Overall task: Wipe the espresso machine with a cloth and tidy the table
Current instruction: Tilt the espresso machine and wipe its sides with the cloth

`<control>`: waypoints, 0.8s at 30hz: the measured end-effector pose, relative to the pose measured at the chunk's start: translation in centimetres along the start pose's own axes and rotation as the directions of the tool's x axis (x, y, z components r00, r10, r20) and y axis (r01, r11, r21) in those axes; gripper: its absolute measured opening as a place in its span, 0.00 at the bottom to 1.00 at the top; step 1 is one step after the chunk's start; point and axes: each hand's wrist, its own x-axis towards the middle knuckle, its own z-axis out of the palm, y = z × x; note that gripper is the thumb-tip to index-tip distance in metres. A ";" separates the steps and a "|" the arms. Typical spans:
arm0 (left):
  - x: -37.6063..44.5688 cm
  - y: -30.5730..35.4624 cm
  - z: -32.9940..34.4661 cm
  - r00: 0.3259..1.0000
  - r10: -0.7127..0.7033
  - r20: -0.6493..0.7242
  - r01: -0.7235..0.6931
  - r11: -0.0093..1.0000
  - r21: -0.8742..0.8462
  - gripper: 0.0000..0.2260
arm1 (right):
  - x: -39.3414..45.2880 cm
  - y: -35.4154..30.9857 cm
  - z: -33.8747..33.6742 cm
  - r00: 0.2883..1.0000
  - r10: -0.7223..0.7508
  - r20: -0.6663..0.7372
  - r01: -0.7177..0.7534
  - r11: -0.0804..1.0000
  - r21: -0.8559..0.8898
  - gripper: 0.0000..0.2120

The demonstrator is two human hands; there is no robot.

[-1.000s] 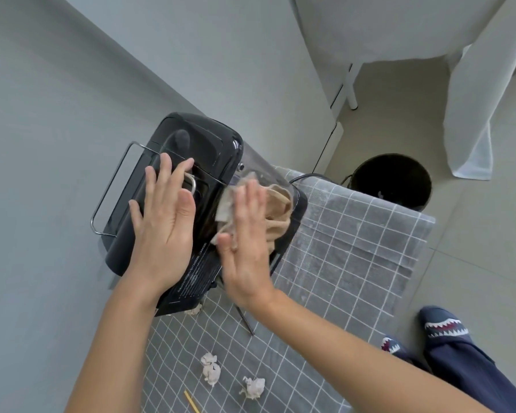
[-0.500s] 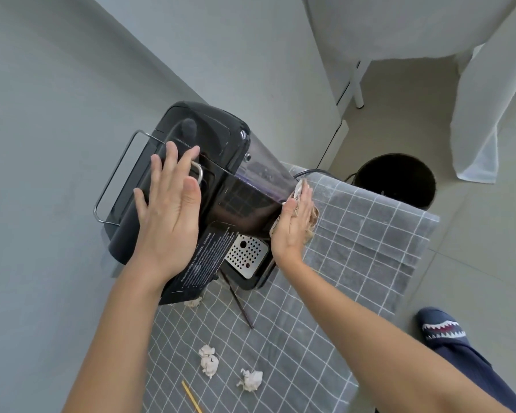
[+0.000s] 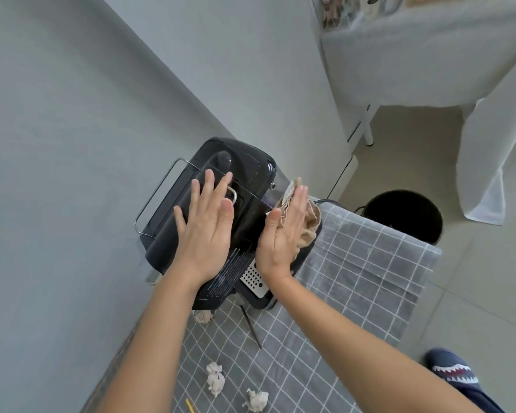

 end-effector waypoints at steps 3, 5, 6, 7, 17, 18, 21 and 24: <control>-0.1 -0.2 -0.1 1.000 0.001 0.004 -0.001 1.000 0.014 0.23 | -2.3 0.3 -0.3 0.989 -0.095 0.109 0.102 0.993 -0.056 0.35; -0.1 -0.1 -0.1 1.000 -0.002 0.005 0.002 1.000 0.014 0.23 | -2.3 0.2 -0.7 0.955 -0.239 0.174 0.257 0.962 -0.089 0.34; -0.1 -0.1 -0.2 1.000 -0.004 0.007 0.004 1.000 0.010 0.23 | -1.9 0.0 -0.8 0.925 -0.323 0.199 0.347 0.932 -0.102 0.33; -0.1 -0.1 -0.2 1.000 -0.005 0.007 0.005 1.000 0.008 0.23 | -1.2 -0.2 -0.9 0.887 -0.403 0.224 0.435 0.893 -0.116 0.32; 0.1 0.1 -0.5 1.000 -0.011 0.017 0.011 1.000 0.018 0.23 | 5.7 -2.8 -3.4 0.793 -0.530 0.302 0.594 0.783 -0.184 0.24; 0.0 0.1 -0.5 1.000 -0.011 0.016 0.011 1.000 0.017 0.23 | 5.3 -3.1 -3.2 0.828 -0.478 0.291 0.536 0.827 -0.167 0.24; -0.2 0.2 -0.5 1.000 -0.008 0.015 0.008 1.000 0.011 0.23 | 4.0 -3.0 -3.2 0.860 -0.402 0.314 0.447 0.890 -0.084 0.22; -0.3 0.0 -0.6 1.000 -0.005 0.015 0.005 1.000 0.018 0.24 | 4.1 -1.9 -4.4 0.716 -0.548 0.433 0.628 0.777 -0.054 0.22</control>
